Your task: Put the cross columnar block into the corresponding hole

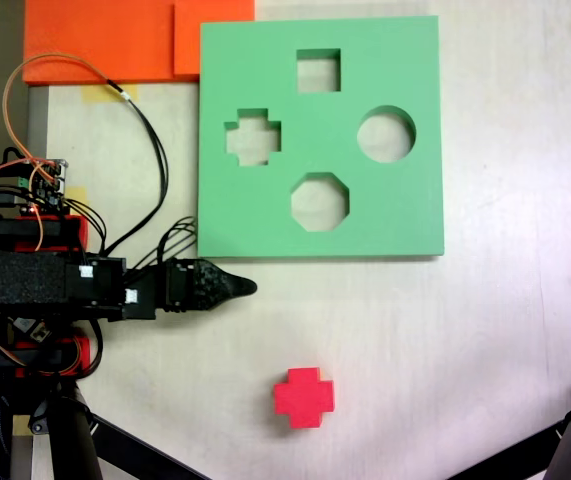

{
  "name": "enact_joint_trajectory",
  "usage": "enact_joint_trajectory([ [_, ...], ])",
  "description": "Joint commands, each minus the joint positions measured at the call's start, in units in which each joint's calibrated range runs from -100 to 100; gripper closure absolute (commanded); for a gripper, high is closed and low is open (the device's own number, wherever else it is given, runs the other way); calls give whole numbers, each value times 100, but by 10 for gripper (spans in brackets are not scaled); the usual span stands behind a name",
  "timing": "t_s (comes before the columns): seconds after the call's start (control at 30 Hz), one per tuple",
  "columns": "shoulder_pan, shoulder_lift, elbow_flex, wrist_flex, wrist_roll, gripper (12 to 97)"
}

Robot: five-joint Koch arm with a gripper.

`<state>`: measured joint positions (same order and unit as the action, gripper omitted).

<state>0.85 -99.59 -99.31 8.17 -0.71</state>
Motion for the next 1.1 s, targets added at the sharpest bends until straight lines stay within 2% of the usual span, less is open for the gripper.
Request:
enact_joint_trajectory([
  [0.0, -10, -41, -69, -649, 20, 581],
  [0.8, 54, -41, -69, -649, 20, 581],
  [0.97, -44, -41, -69, -601, 400, 583],
  [1.07, -313, -41, -69, -533, 1216, 581],
])
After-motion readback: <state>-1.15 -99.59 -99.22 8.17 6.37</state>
